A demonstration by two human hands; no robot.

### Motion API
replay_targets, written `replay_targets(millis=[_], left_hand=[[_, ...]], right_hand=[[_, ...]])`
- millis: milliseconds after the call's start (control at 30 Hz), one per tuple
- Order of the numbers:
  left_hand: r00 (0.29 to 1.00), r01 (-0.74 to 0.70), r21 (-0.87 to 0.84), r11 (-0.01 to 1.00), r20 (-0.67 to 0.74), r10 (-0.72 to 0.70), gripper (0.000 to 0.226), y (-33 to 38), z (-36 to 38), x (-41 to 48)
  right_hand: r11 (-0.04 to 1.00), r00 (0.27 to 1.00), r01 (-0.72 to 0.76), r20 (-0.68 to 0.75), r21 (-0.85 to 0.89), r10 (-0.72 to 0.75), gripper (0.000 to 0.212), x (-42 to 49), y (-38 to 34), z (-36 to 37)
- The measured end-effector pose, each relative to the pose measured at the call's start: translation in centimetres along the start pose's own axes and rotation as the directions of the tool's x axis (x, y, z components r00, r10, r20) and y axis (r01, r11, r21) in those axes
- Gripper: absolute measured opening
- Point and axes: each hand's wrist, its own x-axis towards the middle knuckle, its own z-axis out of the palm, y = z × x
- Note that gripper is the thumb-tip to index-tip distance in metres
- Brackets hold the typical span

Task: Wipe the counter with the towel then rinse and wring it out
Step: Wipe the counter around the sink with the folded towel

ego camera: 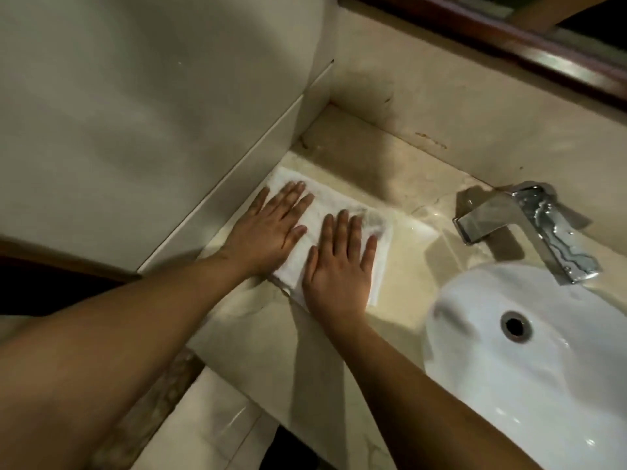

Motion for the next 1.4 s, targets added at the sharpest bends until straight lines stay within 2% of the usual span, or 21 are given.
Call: replay_targets(millis=[133, 233, 333, 567, 733, 833, 933, 1167, 1400], left_hand=[[1.0, 0.02, 0.037, 0.999, -0.002, -0.02, 0.066, 1.1, 0.7, -4.7], [0.997, 0.08, 0.02, 0.997, -0.011, -0.08, 0.068, 2.1, 0.8, -4.8], [0.996, 0.081, 0.037, 0.996, -0.028, -0.08, 0.069, 2.2, 0.8, -3.3], [0.996, 0.067, 0.04, 0.997, -0.061, -0.064, 0.071, -0.3, -0.4, 7.0], [0.997, 0.024, 0.046, 0.999, -0.078, -0.02, 0.072, -0.8, -0.8, 13.9], [0.993, 0.008, 0.101, 0.995, -0.115, 0.004, 0.069, -0.6, -1.1, 16.4], [0.989, 0.003, 0.079, 0.997, -0.147, 0.009, 0.068, -0.3, -1.1, 17.8], [0.993, 0.045, 0.07, 0.997, -0.113, -0.036, 0.074, 1.0, -1.1, 16.9], [0.997, -0.013, 0.032, 0.999, -0.07, 0.015, 0.071, 6.2, -0.8, 11.8]], right_hand=[[0.999, 0.999, 0.041, -0.016, 0.019, -0.041, 0.063, -4.4, -0.3, 0.6], [0.998, 0.998, 0.061, 0.006, 0.023, -0.061, 0.065, -4.8, 0.3, 0.6], [0.998, 0.998, 0.056, 0.009, 0.031, -0.057, 0.066, -3.9, 0.3, 0.7], [0.999, 0.998, 0.037, 0.05, 0.017, -0.037, 0.063, 6.5, 2.0, -1.0], [0.999, 0.999, -0.032, -0.032, -0.027, 0.031, 0.063, 12.7, 4.0, -1.4], [0.999, 0.998, -0.031, -0.05, -0.036, 0.03, 0.062, 14.9, 5.1, -1.8], [0.999, 0.998, -0.038, -0.048, -0.037, 0.036, 0.063, 16.0, 5.8, -2.1], [0.999, 0.997, -0.05, -0.059, -0.011, 0.049, 0.062, 14.1, 6.1, -2.5], [0.99, 0.993, -0.118, -0.035, -0.071, 0.116, 0.061, 7.0, 8.1, -3.1]])
